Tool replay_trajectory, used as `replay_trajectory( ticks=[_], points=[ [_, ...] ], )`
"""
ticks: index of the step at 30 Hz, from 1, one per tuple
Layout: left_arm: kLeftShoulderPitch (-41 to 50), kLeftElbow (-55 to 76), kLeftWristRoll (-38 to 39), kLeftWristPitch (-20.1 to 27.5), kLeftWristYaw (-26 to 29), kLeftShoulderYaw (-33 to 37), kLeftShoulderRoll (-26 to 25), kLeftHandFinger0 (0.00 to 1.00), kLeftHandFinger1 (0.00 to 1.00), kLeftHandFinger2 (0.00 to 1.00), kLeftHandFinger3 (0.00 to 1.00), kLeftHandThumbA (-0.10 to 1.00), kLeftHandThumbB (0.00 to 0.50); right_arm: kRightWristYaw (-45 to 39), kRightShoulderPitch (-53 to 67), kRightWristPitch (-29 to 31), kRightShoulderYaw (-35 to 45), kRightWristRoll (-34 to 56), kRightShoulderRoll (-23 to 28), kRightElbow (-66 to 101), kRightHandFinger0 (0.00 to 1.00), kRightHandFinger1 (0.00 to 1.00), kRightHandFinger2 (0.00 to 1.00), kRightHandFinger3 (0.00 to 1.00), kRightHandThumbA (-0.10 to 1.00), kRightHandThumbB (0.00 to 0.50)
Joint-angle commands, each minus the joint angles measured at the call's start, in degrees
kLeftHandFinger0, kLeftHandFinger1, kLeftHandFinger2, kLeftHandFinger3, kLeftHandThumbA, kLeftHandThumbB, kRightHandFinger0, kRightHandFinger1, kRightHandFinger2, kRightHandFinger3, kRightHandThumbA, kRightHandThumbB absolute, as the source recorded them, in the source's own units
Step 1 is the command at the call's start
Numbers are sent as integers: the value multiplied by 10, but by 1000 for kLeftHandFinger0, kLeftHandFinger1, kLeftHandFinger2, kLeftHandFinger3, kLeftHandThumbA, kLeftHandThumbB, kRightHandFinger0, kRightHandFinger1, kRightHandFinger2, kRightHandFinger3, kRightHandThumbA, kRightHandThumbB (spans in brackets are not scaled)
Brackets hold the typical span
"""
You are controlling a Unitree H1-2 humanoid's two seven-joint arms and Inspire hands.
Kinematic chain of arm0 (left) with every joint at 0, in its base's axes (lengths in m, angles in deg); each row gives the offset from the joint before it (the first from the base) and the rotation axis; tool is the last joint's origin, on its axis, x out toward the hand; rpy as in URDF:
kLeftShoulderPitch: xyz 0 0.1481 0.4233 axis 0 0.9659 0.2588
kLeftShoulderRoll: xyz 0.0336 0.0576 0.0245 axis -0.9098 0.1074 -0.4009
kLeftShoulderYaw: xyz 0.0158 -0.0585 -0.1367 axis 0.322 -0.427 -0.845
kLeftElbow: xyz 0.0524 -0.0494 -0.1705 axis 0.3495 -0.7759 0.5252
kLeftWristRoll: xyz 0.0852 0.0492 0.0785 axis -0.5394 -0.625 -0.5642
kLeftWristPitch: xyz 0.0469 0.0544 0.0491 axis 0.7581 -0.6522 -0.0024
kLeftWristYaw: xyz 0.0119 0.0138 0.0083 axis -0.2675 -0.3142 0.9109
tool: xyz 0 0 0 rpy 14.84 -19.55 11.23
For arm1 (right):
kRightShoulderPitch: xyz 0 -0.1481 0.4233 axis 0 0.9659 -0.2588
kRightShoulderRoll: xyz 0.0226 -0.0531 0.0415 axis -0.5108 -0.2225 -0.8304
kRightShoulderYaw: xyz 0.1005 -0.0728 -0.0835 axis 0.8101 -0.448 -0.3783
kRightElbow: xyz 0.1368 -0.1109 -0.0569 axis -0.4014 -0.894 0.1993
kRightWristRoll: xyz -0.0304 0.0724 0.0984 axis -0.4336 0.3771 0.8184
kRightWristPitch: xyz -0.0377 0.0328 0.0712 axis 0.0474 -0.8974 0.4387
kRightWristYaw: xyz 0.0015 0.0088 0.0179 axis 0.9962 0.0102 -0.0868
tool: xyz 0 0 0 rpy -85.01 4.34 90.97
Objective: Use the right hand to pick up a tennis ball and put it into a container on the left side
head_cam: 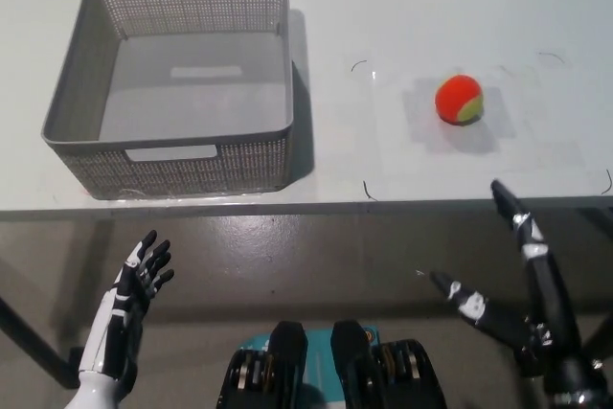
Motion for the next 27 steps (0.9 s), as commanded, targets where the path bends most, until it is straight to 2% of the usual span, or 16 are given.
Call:
replay_trajectory(
  ticks=[1, 7, 10, 14, 20, 23, 27],
  points=[
    [-11, 18, 10, 28, -11, 0, -8, 1000, 1000, 1000, 1000, 1000, 15, -27, -129, -150, 28, -191, 38, 99, 1000, 1000, 1000, 1000, 828, 441],
    [-8, 18, 11, 28, -14, 3, -8, 1000, 1000, 1000, 1000, 1000, 16, -76, -248, -243, 13, -218, 78, 62, 1000, 1000, 1000, 1000, 750, 444],
    [-8, 20, 10, 25, -14, 3, -7, 1000, 1000, 1000, 1000, 1000, 19, -86, -290, -257, 3, -227, 98, 33, 1000, 1000, 1000, 1000, 776, 458],
    [-9, 20, 15, 22, -17, 3, -8, 1000, 1000, 1000, 1000, 1000, 22, -106, -351, -291, -14, -244, 116, -7, 1000, 1000, 1000, 1000, 763, 440],
    [-10, 14, 15, 24, -16, 2, -6, 1000, 1000, 1000, 1000, 1000, 21, -115, -442, -321, -47, -253, 129, -120, 1000, 1000, 1000, 1000, 791, 464],
    [-10, 13, 12, 28, -16, 2, -6, 1000, 1000, 1000, 1000, 1000, 18, -124, -479, -338, -65, -255, 133, -174, 1000, 1000, 1000, 1000, 838, 491],
    [-8, 17, 12, 22, -17, 2, -6, 1000, 1000, 1000, 1000, 1000, 24, -136, -523, -355, -85, -249, 132, -240, 1000, 1000, 1000, 1000, 838, 495]
  ],
)
